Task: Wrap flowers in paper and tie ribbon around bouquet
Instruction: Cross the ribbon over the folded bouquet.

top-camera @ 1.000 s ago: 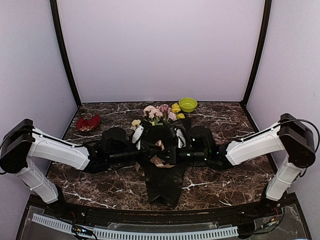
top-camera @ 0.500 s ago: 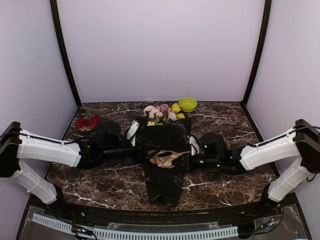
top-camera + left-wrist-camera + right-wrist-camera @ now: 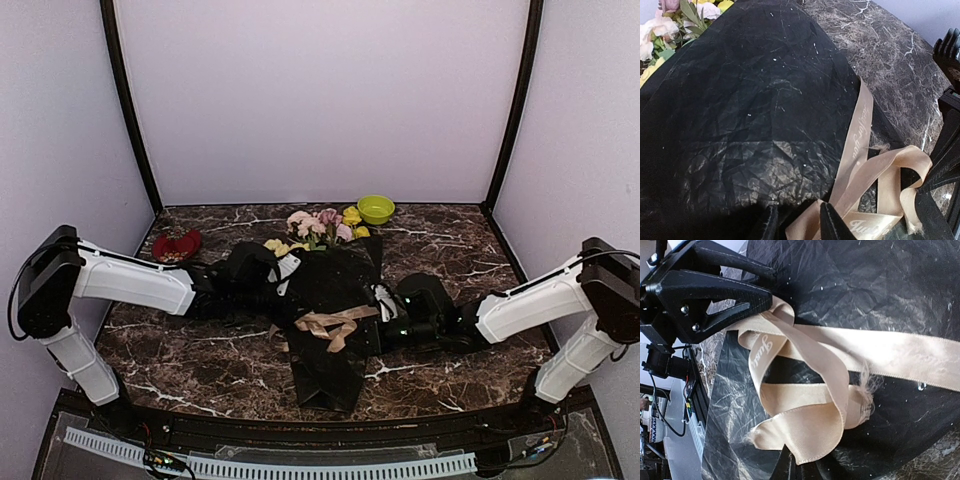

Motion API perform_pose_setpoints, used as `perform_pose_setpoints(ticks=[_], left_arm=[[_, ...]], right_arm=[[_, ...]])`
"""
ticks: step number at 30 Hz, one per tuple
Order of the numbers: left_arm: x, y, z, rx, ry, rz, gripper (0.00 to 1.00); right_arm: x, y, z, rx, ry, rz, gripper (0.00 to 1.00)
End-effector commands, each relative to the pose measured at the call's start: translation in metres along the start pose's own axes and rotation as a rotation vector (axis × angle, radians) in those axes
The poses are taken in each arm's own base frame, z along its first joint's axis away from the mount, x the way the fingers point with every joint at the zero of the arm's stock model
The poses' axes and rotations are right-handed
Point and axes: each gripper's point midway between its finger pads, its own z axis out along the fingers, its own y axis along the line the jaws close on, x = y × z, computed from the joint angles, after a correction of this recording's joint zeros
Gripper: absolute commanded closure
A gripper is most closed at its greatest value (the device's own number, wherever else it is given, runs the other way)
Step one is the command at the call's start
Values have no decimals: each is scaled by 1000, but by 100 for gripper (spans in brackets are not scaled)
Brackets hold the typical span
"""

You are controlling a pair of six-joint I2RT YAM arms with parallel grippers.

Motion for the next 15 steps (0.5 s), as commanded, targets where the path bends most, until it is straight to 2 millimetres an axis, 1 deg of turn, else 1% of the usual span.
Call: perform_pose_setpoints(ticks=[1, 3, 5, 6, 9, 11, 13, 15], left_arm=[[-4, -4, -1, 13, 23, 77, 70], [-3, -2, 0, 1, 27, 97, 71], [-4, -7, -2, 28, 26, 116, 71], [-4, -11, -4, 52, 24, 122, 70], [-7, -24, -12, 122, -2, 141, 61], [-9, -28, -17, 146, -18, 153, 59], [-8, -26, -17, 135, -11, 162, 59], [-7, -19, -15, 91, 0, 169, 62]], right_arm=[[7, 3, 5, -16, 40, -27, 100], [8, 4, 5, -19, 45, -30, 100], [9, 4, 5, -21, 48, -32, 100], [9, 4, 5, -20, 50, -32, 100], [9, 6, 5, -29, 52, -36, 100], [6, 10, 4, -37, 51, -47, 100], [2, 11, 3, -29, 50, -64, 100], [0, 12, 1, -13, 55, -88, 100]])
